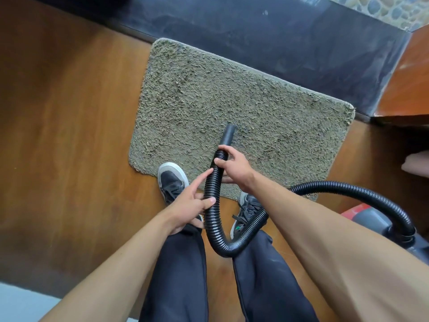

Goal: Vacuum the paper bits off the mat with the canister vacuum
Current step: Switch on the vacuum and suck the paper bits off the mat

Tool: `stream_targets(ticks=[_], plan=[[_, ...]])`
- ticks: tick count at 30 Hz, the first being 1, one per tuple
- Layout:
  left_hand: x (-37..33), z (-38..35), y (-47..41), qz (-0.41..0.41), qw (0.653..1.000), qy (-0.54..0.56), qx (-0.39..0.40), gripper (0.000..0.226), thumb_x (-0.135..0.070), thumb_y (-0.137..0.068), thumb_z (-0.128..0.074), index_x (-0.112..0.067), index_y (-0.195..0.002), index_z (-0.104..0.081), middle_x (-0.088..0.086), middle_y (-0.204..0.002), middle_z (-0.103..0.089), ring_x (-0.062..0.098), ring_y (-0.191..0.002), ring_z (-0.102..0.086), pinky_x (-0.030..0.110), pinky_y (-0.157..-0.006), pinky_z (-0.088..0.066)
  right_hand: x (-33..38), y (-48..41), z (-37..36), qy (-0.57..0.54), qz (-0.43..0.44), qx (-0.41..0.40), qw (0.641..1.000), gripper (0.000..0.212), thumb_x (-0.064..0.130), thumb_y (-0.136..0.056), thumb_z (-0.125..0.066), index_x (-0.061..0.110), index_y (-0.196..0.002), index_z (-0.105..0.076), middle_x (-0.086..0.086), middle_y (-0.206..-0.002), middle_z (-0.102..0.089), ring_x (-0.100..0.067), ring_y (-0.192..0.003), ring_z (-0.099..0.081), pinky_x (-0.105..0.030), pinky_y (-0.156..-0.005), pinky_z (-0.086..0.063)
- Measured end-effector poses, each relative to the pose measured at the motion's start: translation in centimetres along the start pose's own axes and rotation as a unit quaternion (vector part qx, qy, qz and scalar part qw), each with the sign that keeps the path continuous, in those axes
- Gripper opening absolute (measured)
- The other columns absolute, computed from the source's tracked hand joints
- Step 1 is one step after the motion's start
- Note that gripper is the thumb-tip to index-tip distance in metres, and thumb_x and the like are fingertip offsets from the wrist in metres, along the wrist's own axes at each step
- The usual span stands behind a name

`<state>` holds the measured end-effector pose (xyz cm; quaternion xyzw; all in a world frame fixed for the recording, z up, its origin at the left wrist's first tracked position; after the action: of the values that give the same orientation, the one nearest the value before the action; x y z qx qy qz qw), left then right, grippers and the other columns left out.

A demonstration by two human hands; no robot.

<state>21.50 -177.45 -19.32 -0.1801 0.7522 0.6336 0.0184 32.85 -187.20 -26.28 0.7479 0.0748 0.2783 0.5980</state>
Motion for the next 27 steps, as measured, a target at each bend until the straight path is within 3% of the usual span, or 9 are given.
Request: stream_targets(ticks=[3, 7, 10, 12, 18, 23, 27], plan=[[0.6, 0.4, 0.6, -0.001, 0.999, 0.024, -0.026, 0.07, -0.007, -0.096, -0.058, -0.062, -0.135, -0.038, 0.005, -0.089, -0.066, 0.025, -0.083, -0.066, 0.067, -0.081, -0.053, 0.2, -0.2, -1.3, 0.016, 0.005, 0.025, 1.0, 0.045, 0.006, -0.096, -0.056, 0.025, -0.136, -0.047, -0.014, -0.119, -0.06, -0.019, -0.083, -0.065, -0.03, -0.059, -0.058], [1.4, 0.7, 0.8, -0.002, 0.998, 0.047, -0.04, 0.07, -0.008, -0.096, -0.059, -0.062, -0.134, -0.039, 0.009, -0.093, -0.066, 0.028, -0.088, -0.067, 0.065, -0.081, -0.054, 0.0, -0.5, -2.1, 0.028, 0.007, 0.041, 0.999, 0.047, 0.006, -0.095, -0.056, 0.024, -0.138, -0.047, -0.014, -0.122, -0.059, -0.023, -0.093, -0.066, -0.035, -0.065, -0.06], [1.4, 0.4, 0.6, -0.005, 0.998, 0.041, -0.037, 0.068, -0.009, -0.096, -0.06, -0.063, -0.133, -0.041, 0.01, -0.095, -0.065, 0.028, -0.088, -0.068, 0.062, -0.08, -0.056, -0.1, -0.4, -1.5, 0.027, 0.01, 0.042, 0.999, 0.046, 0.006, -0.095, -0.056, 0.025, -0.137, -0.047, -0.014, -0.119, -0.06, -0.021, -0.087, -0.066, -0.033, -0.062, -0.06], [1.1, -0.1, 0.4, -0.005, 0.999, 0.028, -0.033, 0.068, -0.009, -0.095, -0.061, -0.061, -0.134, -0.041, 0.007, -0.092, -0.065, 0.023, -0.082, -0.067, 0.061, -0.079, -0.057, -0.4, -0.1, -0.4, 0.016, 0.009, 0.038, 0.999, 0.046, 0.006, -0.096, -0.055, 0.024, -0.137, -0.046, -0.014, -0.115, -0.061, -0.018, -0.081, -0.066, -0.029, -0.058, -0.059], [-0.7, -2.7, -0.5, 0.009, 0.999, -0.04, -0.001, 0.068, -0.007, -0.094, -0.061, -0.06, -0.133, -0.043, 0.01, -0.089, -0.059, 0.026, -0.08, -0.058, 0.073, -0.081, -0.049, -2.3, 0.7, 3.3, -0.054, 0.007, -0.014, 0.998, 0.044, 0.007, -0.095, -0.058, 0.026, -0.134, -0.048, -0.016, -0.123, -0.06, -0.029, -0.094, -0.068, -0.034, -0.061, -0.06], [-2.6, -4.7, -0.4, -0.002, 0.993, -0.114, 0.024, 0.07, -0.006, -0.094, -0.061, -0.058, -0.137, -0.039, 0.01, -0.09, -0.059, 0.026, -0.079, -0.061, 0.061, -0.073, -0.055, -2.7, 2.0, 5.6, -0.126, 0.022, -0.049, 0.991, 0.043, 0.006, -0.094, -0.058, 0.027, -0.131, -0.049, -0.016, -0.123, -0.061, -0.028, -0.091, -0.067, -0.029, -0.053, -0.055], [-4.4, -6.4, 0.6, -0.022, 0.986, -0.156, 0.051, 0.073, -0.006, -0.095, -0.06, -0.059, -0.138, -0.035, 0.008, -0.097, -0.065, 0.019, -0.085, -0.065, 0.047, -0.066, -0.061, -1.5, 3.6, 7.1, -0.142, 0.059, -0.085, 0.984, 0.043, 0.004, -0.093, -0.052, 0.029, -0.127, -0.048, -0.015, -0.121, -0.06, -0.023, -0.091, -0.061, -0.042, -0.07, -0.059]])
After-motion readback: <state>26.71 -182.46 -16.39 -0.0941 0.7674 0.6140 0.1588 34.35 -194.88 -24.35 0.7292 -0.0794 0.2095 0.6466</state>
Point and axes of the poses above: each hand's wrist, its own y-axis away from the middle knuckle, its own z-axis out of the back of the hand, x = y × z, the point moved 3 cm from there along -y, towards the middle knuckle
